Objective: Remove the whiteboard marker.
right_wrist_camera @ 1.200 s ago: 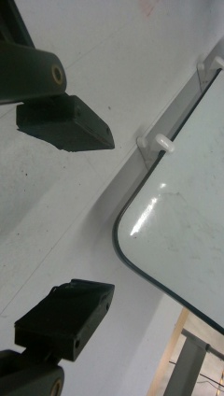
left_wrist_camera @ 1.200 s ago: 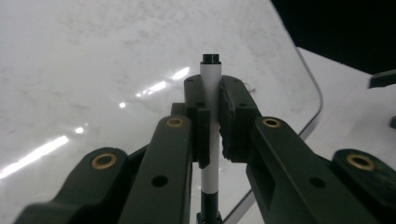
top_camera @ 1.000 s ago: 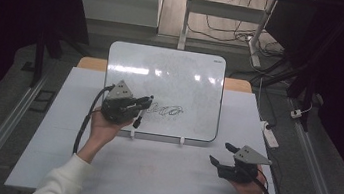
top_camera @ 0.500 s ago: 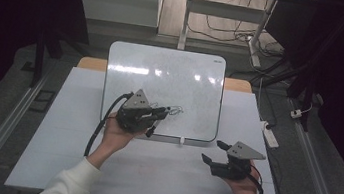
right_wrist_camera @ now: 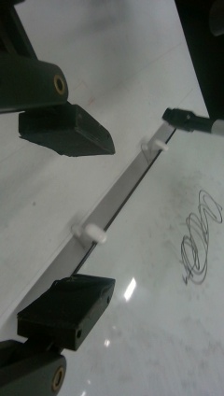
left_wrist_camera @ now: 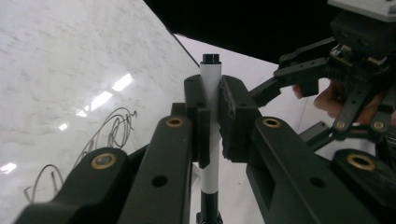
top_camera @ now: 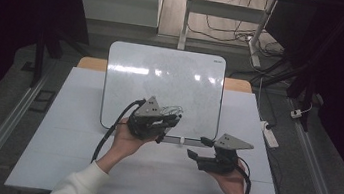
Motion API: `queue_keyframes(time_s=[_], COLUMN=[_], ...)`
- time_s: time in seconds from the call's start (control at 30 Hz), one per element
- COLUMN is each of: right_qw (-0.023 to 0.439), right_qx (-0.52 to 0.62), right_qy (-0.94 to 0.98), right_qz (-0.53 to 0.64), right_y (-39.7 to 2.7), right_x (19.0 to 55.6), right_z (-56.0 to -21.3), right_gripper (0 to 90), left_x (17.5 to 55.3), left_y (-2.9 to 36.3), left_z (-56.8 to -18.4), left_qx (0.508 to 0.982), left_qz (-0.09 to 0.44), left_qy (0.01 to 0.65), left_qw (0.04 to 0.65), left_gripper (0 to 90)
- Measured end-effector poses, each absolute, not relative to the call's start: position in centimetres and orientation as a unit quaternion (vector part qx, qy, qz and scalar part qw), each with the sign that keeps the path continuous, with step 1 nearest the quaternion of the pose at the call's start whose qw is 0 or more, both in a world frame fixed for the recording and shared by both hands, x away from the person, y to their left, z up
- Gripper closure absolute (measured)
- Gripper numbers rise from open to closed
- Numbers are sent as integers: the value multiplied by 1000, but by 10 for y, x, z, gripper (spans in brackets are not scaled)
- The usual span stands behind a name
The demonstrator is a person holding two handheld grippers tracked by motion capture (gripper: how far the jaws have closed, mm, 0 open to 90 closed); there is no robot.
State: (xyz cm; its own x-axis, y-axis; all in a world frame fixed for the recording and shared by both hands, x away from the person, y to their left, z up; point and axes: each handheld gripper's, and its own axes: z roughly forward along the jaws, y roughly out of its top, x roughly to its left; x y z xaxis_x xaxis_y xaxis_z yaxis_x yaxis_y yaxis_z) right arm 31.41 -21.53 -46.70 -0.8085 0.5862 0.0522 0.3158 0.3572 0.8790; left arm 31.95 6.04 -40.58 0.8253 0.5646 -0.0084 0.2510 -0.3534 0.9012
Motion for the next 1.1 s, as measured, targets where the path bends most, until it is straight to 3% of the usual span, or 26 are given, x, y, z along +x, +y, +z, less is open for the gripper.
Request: queue_keyframes(time_s=[0.33,1.1], right_qw=[105,5], right_qx=[273,324], right_qy=[815,813], right_qz=[500,483], right_y=[-190,-161], right_x=[316,331], right_z=[-462,-469], right_gripper=[333,715], left_x=[317,311], left_y=[42,15], left_z=[-416,-428], left_qx=[819,834], left_qz=[155,170], left_qy=[237,216], left_qw=[499,477], left_gripper=[819,819])
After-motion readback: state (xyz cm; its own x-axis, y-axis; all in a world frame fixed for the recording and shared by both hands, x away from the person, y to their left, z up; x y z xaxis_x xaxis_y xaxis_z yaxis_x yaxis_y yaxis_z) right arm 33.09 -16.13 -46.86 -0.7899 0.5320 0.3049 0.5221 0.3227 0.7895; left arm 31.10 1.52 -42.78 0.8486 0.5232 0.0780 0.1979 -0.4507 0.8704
